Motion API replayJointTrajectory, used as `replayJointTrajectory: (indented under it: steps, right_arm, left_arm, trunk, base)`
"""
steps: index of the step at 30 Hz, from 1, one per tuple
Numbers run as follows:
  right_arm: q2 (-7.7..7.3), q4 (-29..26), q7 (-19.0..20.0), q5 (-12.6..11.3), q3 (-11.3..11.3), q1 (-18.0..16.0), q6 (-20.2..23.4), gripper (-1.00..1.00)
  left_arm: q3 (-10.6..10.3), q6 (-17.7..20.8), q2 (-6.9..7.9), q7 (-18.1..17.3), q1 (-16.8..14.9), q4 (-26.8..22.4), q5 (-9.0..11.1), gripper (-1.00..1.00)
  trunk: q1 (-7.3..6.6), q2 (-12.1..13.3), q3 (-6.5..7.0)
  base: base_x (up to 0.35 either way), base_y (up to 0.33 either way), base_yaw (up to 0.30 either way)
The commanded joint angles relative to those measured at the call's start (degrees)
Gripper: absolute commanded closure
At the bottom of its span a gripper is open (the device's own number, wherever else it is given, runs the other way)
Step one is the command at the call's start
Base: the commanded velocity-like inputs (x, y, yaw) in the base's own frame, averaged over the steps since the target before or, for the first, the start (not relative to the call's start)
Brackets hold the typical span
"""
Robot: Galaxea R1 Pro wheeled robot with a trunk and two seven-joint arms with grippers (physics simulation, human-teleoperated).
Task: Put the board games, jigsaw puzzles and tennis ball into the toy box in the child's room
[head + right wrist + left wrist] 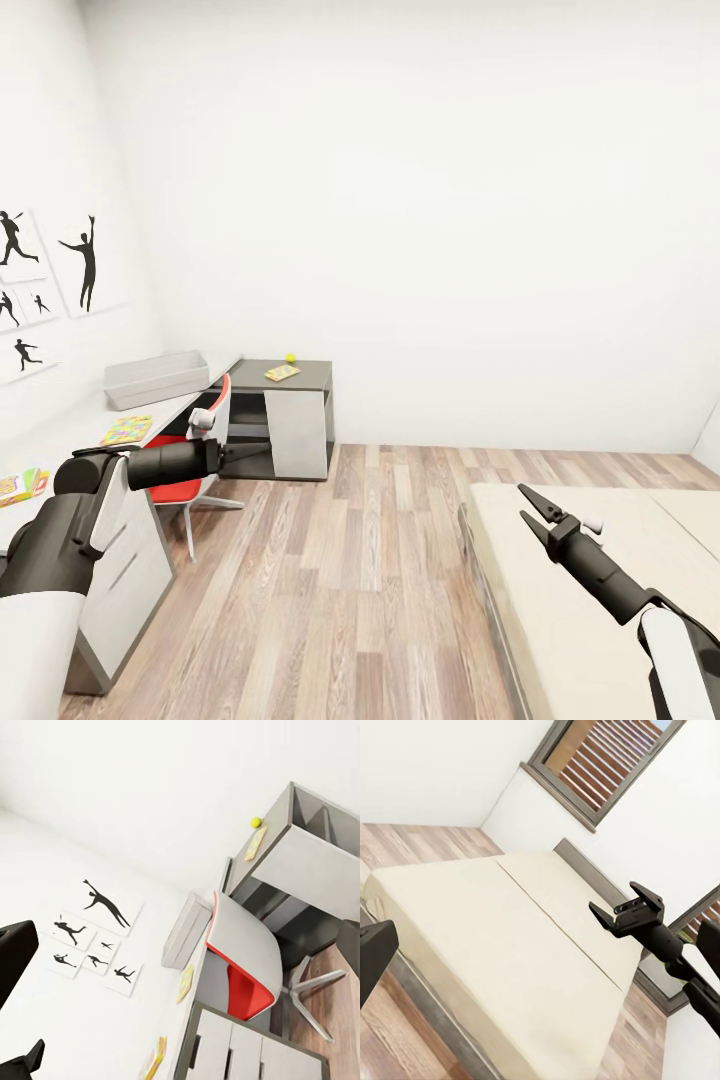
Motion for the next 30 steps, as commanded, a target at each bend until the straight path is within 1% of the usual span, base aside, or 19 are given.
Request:
replayJointTrajectory:
  steps: [1, 24, 30]
  right_arm:
    - [-0.02, 0.0, 0.1, -0.1, -0.1, 0.0, 0.4, -1.0]
    - [0.1, -0.4, 0.2, -0.2, -0.1, 0.0, 0.4, -1.0]
    - [0.11, -0.4, 0.1, -0.2, -0.1, 0.0, 0.4, -1.0]
  left_arm:
    - [0.0, 0.4, 0.0, -0.1, 0.0, 0.0, 0.1, -1.0]
    - [0.0, 0.4, -0.02, -0.1, 0.0, 0.0, 0.1, -1.0]
    - [0.0, 0.4, -0.02, -0.1, 0.0, 0.0, 0.1, -1.0]
  trunk:
    - [0.02, 0.0, -0.02]
    - [0.02, 0.0, -0.02]
    - [0.02, 0.0, -0.02]
  base:
    - [0.0, 0.0, 0.0]
    - [0.0, 0.0, -0.001]
    - [0.0, 0.0, -0.125]
